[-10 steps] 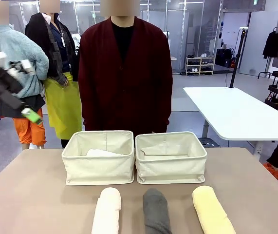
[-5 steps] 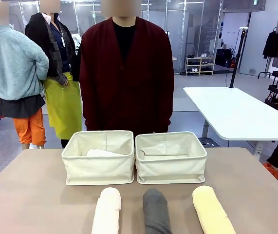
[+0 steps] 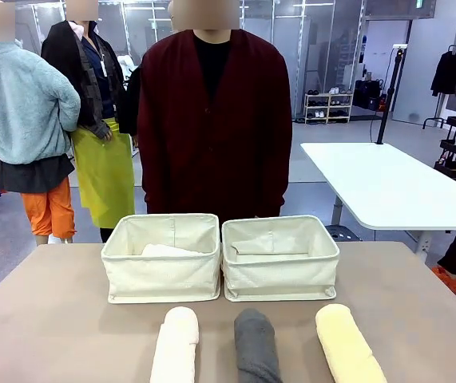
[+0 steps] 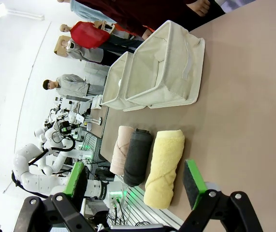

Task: Divide the towels into two baskets.
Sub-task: Pick up one hotel-folded towel from the bottom of the table and place it in the Fabric basket indicated by the person.

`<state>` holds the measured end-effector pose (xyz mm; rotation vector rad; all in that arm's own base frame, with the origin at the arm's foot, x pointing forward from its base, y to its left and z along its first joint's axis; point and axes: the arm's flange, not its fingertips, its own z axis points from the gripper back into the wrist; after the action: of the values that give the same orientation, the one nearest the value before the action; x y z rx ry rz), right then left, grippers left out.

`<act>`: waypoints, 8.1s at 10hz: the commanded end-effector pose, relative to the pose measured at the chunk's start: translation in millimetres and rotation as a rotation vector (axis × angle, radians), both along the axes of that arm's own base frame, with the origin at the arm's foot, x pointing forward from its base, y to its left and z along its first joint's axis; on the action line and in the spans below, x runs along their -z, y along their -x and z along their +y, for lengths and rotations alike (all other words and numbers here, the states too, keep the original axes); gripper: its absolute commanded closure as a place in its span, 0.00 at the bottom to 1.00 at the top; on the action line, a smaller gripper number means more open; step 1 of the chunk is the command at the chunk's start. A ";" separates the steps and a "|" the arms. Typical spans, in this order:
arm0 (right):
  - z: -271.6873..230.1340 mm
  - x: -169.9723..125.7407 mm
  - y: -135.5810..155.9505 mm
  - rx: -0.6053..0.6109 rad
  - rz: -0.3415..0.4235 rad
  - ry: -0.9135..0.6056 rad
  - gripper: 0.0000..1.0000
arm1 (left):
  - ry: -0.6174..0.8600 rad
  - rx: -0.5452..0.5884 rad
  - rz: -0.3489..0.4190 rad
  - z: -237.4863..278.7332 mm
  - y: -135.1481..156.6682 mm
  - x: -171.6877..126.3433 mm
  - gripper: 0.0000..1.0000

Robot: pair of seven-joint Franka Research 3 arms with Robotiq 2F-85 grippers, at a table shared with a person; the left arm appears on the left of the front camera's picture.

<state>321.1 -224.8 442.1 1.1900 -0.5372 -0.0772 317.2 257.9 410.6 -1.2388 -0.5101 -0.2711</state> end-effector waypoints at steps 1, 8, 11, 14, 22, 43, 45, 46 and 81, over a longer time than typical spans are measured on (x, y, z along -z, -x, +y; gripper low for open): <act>1.7 -1.7 2.0 -0.004 -0.007 -0.005 0.00 | -0.004 -0.004 -0.020 -1.0 4.0 -8.2 0.00; 1.7 -1.7 2.0 -0.004 -0.007 -0.005 0.00 | -0.004 -0.004 -0.020 -1.0 4.0 -8.2 0.00; 1.7 -1.7 2.0 -0.004 -0.007 -0.005 0.00 | -0.004 -0.004 -0.020 -1.0 4.0 -8.2 0.00; 1.7 -1.7 2.0 -0.004 -0.007 -0.005 0.00 | -0.004 -0.004 -0.020 -1.0 4.0 -8.2 0.00; 1.7 -1.7 2.0 -0.004 -0.007 -0.005 0.00 | -0.260 -0.042 0.158 -201.3 23.2 -15.8 0.00; 1.7 -1.7 2.0 -0.004 -0.007 -0.005 0.00 | -0.624 -0.101 0.335 -427.9 71.8 118.1 0.00; 1.7 -1.7 2.0 -0.004 -0.007 -0.005 0.00 | -0.599 -0.066 0.315 -427.0 73.2 116.0 0.54; 1.7 -1.7 2.0 -0.004 -0.007 -0.005 0.00 | -0.593 -0.070 0.315 -425.5 73.9 112.1 0.69; 1.7 -1.7 2.0 -0.004 -0.007 -0.005 0.00 | -1.417 0.940 -0.908 -494.7 -263.5 -51.8 0.03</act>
<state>321.3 -224.7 442.0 1.1904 -0.5365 -0.0772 582.8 -233.9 451.6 0.2038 -0.2948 -1.7098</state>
